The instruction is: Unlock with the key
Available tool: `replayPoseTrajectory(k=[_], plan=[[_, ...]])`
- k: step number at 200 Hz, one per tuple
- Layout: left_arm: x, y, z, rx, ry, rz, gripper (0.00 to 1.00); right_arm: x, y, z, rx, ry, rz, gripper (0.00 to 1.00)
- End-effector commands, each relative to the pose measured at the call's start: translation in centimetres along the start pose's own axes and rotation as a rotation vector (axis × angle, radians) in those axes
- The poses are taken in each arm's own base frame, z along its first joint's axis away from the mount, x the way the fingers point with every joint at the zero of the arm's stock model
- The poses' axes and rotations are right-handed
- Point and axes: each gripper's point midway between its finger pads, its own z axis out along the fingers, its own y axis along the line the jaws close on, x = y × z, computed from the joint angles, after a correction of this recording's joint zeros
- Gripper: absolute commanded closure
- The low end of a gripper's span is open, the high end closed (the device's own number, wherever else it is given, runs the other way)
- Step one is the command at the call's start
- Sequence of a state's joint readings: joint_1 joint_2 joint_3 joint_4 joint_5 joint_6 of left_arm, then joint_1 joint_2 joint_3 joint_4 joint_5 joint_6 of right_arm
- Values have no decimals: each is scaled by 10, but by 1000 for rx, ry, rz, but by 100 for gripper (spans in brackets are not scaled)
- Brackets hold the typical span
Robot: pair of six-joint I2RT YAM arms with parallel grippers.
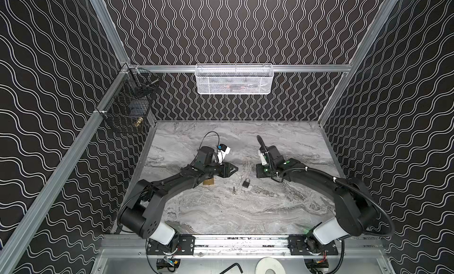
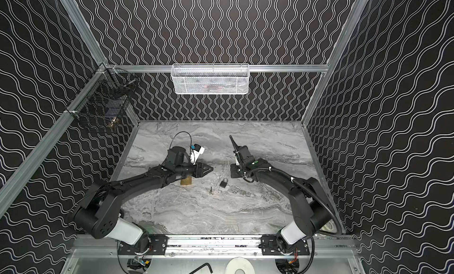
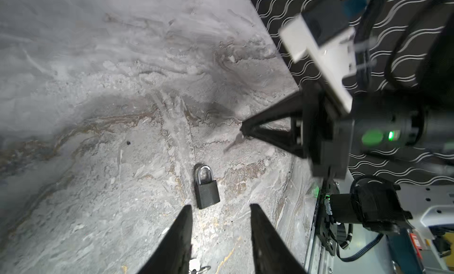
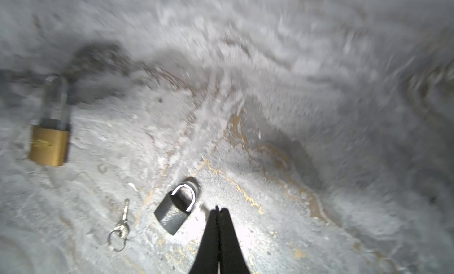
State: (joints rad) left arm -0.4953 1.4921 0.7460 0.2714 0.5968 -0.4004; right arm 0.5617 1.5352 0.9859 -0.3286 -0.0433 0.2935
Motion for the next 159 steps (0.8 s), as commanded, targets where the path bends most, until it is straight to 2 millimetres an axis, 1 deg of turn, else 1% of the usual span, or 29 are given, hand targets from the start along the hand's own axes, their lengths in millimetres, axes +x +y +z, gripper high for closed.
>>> replayPoseTrajectory(k=[1, 18, 31, 51, 63, 77, 100, 116, 143, 159], plan=[[-26, -18, -11, 30, -170, 213, 61, -13, 34, -24, -174, -12, -121, 100], [-34, -39, -23, 41, -293, 420, 64, -18, 49, -37, -242, -13, -150, 100], [-32, -53, -28, 60, -353, 575, 65, -24, 57, -48, -279, -27, -154, 100], [-22, -69, -23, 89, -395, 766, 70, -35, 67, -59, -317, -58, -155, 100], [-20, -71, -18, 37, -442, 844, 69, -39, 70, -63, -326, -56, -153, 100], [-24, -73, -15, 35, -494, 864, 67, -43, 72, -67, -330, -59, -145, 100], [-30, -73, -7, 61, -546, 857, 68, -44, 80, -74, -368, -75, -136, 100], [-38, -74, -5, 68, -601, 835, 67, -45, 82, -79, -384, -84, -128, 100], [-42, -77, 9, 129, -588, 797, 65, -45, 83, -84, -388, -107, -113, 100], [-45, -77, 13, 145, -605, 778, 64, -45, 85, -86, -397, -112, -111, 100]])
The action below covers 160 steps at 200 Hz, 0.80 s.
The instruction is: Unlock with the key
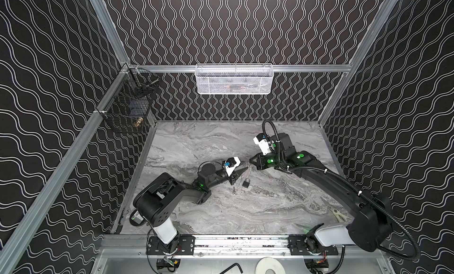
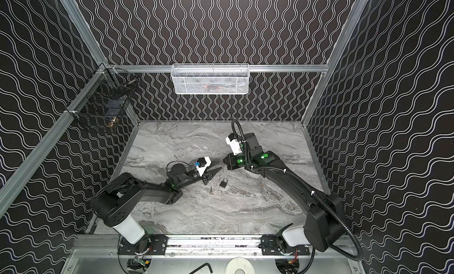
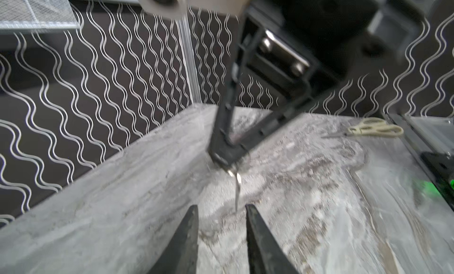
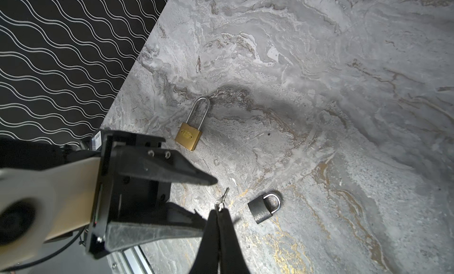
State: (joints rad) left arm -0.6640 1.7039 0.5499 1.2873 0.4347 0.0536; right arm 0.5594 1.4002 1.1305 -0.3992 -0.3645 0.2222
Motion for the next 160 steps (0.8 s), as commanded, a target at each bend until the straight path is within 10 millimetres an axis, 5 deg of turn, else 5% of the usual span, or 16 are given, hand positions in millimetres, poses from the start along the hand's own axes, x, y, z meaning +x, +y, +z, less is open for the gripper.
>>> replayPoseTrajectory(k=[1, 73, 160], plan=[[-23, 0, 6, 21, -111, -6, 64, -5, 7, -2, -27, -24, 5, 100], [-17, -5, 13, 69, -105, -49, 64, -12, 6, 0, -16, -36, -2, 100], [-1, 4, 20, 22, -104, -70, 76, -20, 11, -6, -22, -55, -10, 100]])
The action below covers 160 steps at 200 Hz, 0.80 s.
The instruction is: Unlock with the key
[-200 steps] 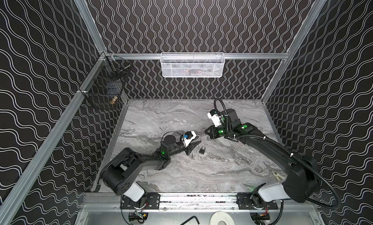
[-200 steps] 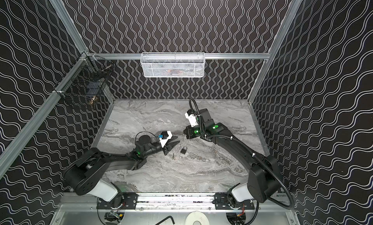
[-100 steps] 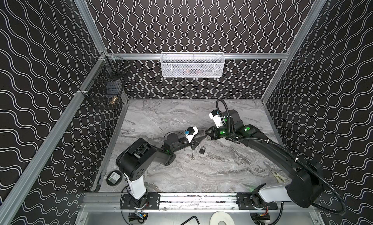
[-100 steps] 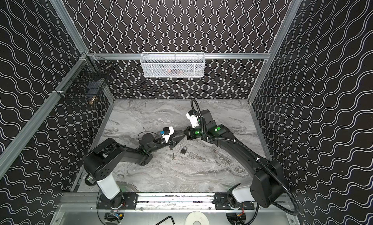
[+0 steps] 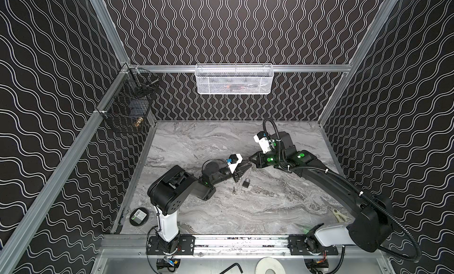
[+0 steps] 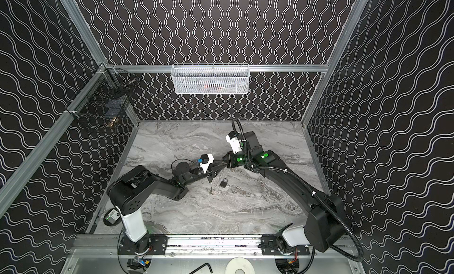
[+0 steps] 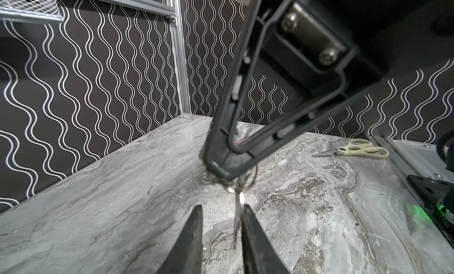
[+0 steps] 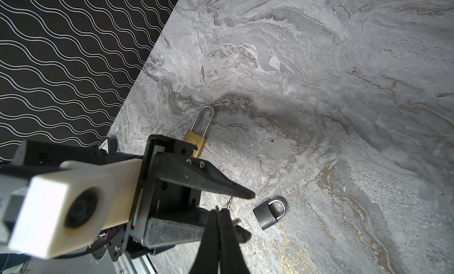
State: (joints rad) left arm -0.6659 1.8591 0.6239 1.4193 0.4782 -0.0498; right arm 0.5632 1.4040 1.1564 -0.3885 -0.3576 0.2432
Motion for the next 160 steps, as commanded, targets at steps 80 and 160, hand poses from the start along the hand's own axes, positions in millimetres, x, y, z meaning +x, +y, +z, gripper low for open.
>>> replayPoseTrajectory(k=[80, 160], plan=[[-8, 7, 2, -31, -51, 26, 94, -14, 7, -4, -12, -42, -20, 100], [-19, 1, -7, -33, -86, 156, 100, -11, 1, -3, 14, -35, -21, 100]])
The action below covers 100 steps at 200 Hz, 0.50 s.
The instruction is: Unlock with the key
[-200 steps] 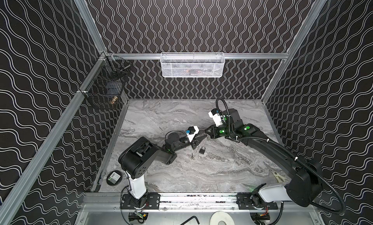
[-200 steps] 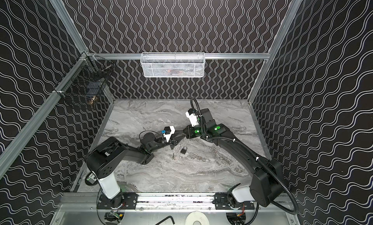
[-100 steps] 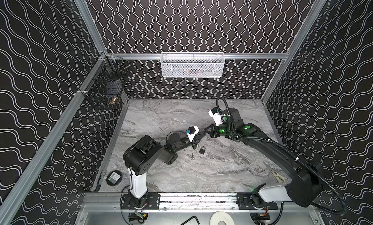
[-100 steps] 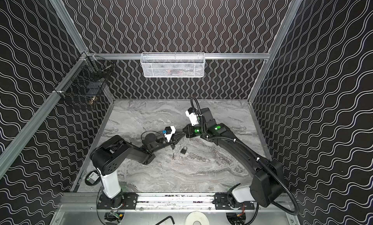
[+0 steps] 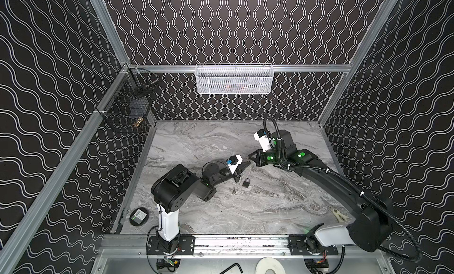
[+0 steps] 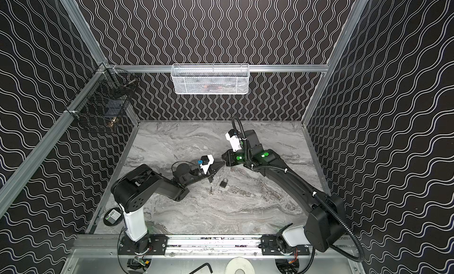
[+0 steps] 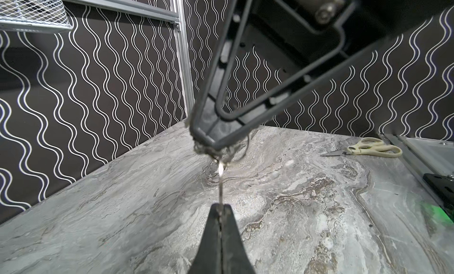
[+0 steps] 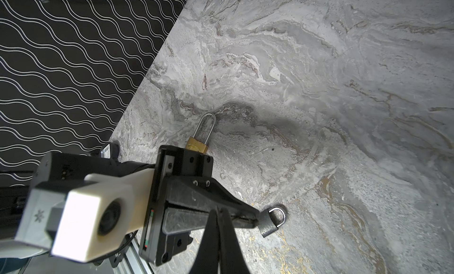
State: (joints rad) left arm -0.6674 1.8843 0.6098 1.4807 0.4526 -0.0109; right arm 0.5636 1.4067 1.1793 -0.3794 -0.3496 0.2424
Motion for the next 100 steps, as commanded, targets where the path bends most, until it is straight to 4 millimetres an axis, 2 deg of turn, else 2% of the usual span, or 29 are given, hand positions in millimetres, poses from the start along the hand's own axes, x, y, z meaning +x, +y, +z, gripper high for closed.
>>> replayPoseTrajectory(k=[1, 18, 41, 90, 100], plan=[[-22, 0, -5, -10, -67, 112, 100, 0, -3, 0, 17, -6, -9, 100], [-23, -7, -10, 6, -67, 248, 100, 0, -2, -4, 20, -16, -11, 99], [-29, -2, -15, -37, -45, 385, 100, -1, 0, -10, 21, -25, -16, 81], [-37, 5, -9, 3, 124, 714, 100, -13, 4, -45, 44, -152, -36, 58], [-36, 6, -9, 18, 171, 792, 100, -14, 5, -52, 48, -170, -39, 51]])
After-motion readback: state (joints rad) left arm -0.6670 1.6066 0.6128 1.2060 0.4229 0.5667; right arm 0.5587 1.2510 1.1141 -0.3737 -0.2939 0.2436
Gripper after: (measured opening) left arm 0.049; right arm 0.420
